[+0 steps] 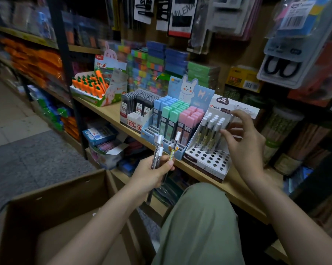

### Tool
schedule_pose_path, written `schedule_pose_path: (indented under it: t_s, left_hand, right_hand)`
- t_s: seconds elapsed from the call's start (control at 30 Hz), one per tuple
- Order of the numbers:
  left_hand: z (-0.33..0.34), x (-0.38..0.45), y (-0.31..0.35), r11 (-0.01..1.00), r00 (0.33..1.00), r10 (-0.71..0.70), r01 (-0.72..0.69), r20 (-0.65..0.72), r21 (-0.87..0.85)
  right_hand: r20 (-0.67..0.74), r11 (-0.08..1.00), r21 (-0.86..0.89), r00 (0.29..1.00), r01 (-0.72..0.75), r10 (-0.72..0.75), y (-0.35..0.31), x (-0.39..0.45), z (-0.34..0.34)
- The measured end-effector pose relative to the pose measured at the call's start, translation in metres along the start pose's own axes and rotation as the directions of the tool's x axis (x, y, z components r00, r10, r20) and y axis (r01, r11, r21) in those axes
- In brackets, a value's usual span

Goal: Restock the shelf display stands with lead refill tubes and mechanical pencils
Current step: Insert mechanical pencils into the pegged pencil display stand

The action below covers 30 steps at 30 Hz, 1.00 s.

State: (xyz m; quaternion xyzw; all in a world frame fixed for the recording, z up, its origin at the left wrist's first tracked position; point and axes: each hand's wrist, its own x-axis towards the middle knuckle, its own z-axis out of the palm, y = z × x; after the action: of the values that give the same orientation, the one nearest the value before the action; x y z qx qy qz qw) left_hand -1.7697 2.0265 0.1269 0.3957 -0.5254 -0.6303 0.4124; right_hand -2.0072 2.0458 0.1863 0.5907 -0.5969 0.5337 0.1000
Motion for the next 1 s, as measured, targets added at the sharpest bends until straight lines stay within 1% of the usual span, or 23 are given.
schedule_pose_path:
  t_s: [0.2, 0.33, 0.47, 0.6, 0.7, 0.87, 1.0]
  left_hand:
    - [0.004, 0.0, 0.0, 1.0, 1.0, -0.007, 0.007, 0.002, 0.011]
    - [0.005, -0.002, 0.001, 1.0, 1.0, -0.006, 0.006, 0.006, 0.015]
    - [0.004, -0.001, 0.001, 1.0, 1.0, -0.006, 0.006, -0.001, 0.015]
    - [0.005, 0.0, 0.002, 0.999, 1.0, 0.0, 0.0, -0.004, 0.044]
    - [0.008, 0.0, 0.001, 0.999, 1.0, 0.016, -0.016, -0.014, 0.043]
    - [0.012, -0.001, 0.004, 1.0, 1.0, 0.009, -0.009, -0.018, -0.005]
    - [0.013, -0.004, 0.005, 1.0, 1.0, 0.009, -0.009, -0.016, 0.017]
  right_hand:
    - [-0.036, 1.0, -0.012, 0.999, -0.021, 0.021, -0.001, 0.004, -0.004]
    - [-0.071, 0.998, -0.054, 0.997, -0.016, 0.013, -0.002, 0.018, -0.008]
    - [-0.015, 0.992, -0.085, 0.996, -0.09, 0.089, -0.001, 0.024, -0.007]
    - [-0.022, 0.992, -0.07, 0.994, -0.109, 0.108, -0.001, 0.021, -0.007]
    - [0.023, 0.986, -0.112, 0.991, -0.125, 0.129, 0.0, 0.02, -0.006]
    - [0.013, 0.99, -0.128, 0.998, -0.06, 0.062, 0.001, 0.011, -0.008]
    - [0.025, 0.984, -0.161, 0.997, -0.074, 0.079, -0.003, 0.011, -0.003]
